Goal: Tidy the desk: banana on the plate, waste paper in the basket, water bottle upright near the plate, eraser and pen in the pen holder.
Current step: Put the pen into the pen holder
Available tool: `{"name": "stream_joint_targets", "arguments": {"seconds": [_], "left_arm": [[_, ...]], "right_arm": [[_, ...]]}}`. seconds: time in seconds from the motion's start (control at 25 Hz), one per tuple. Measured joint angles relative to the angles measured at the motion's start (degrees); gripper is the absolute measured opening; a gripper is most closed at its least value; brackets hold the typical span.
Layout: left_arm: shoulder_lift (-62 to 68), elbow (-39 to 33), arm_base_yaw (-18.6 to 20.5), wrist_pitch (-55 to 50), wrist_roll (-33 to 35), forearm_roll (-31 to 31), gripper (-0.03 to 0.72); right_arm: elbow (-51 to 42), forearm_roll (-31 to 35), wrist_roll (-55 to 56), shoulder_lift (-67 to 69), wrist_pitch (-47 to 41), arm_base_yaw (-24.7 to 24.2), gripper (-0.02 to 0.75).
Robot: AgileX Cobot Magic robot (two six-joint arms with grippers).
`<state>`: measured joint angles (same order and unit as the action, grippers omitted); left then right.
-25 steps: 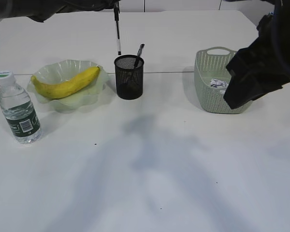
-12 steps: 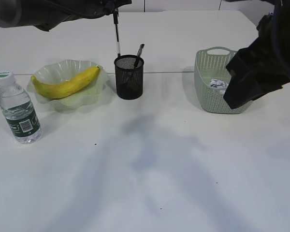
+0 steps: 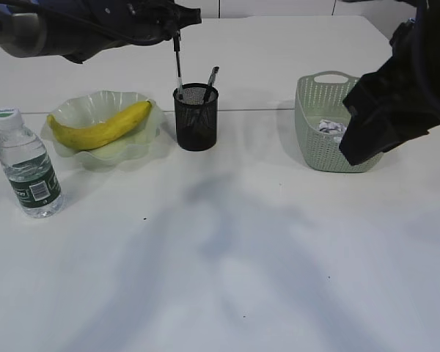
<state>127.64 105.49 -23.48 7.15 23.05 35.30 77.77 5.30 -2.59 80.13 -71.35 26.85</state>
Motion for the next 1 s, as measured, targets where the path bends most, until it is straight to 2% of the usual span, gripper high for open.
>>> {"name": "stream_joint_targets", "arguments": {"seconds": [0.52,1.0], "left_arm": [[1.87,0.0,0.0,-0.64,0.0,0.83,0.074],[1.87,0.0,0.0,-1.94,0.0,0.85,0.125]], "right_arm": [[0.0,0.0,0.0,0.0,0.0,-0.74,0.321],[0.0,0.13,0.0,0.0,0.0,-0.23,0.321]]}}
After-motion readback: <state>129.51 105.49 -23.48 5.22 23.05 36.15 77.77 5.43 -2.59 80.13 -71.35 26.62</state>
